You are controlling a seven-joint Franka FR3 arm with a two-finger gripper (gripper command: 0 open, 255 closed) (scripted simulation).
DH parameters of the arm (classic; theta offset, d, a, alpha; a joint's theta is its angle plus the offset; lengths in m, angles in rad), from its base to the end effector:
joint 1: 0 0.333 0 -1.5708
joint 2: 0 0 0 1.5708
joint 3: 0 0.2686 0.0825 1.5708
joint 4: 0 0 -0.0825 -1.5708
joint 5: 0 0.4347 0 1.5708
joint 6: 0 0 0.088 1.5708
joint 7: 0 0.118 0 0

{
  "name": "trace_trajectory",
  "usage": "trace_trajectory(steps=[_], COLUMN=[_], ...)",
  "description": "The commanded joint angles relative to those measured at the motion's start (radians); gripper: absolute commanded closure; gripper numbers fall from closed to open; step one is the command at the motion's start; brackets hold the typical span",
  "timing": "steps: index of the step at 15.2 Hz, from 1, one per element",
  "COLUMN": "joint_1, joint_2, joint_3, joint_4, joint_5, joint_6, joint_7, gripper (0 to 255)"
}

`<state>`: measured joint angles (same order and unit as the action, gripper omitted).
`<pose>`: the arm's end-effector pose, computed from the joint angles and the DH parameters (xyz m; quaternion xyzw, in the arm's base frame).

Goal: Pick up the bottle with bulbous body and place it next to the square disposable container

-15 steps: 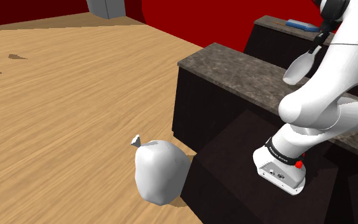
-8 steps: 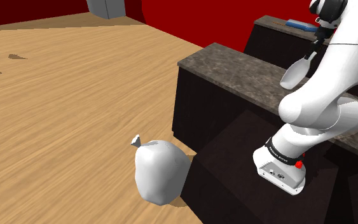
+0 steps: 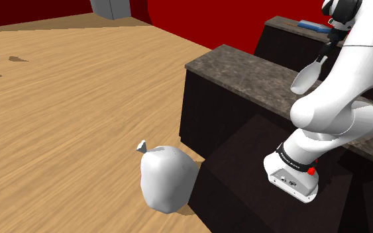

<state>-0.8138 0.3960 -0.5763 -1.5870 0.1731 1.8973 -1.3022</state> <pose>0.1688 -0.6676 0.3632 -0.9981 0.0559 0.0260 0.0041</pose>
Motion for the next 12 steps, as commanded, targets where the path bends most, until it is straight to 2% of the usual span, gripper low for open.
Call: trace_trajectory(steps=[1, 5, 9, 12], joint_1=[0.000, 0.000, -0.005, -0.005], joint_2=[0.000, 0.000, -0.014, -0.014], joint_3=[0.000, 0.000, -0.006, -0.006], joint_4=[0.000, 0.000, 0.111, 0.111], joint_5=[0.000, 0.000, -0.011, -0.011], joint_6=[0.000, 0.000, -0.121, -0.121], joint_7=[0.000, 0.000, 0.009, 0.009], gripper=[0, 0, 0, 0])
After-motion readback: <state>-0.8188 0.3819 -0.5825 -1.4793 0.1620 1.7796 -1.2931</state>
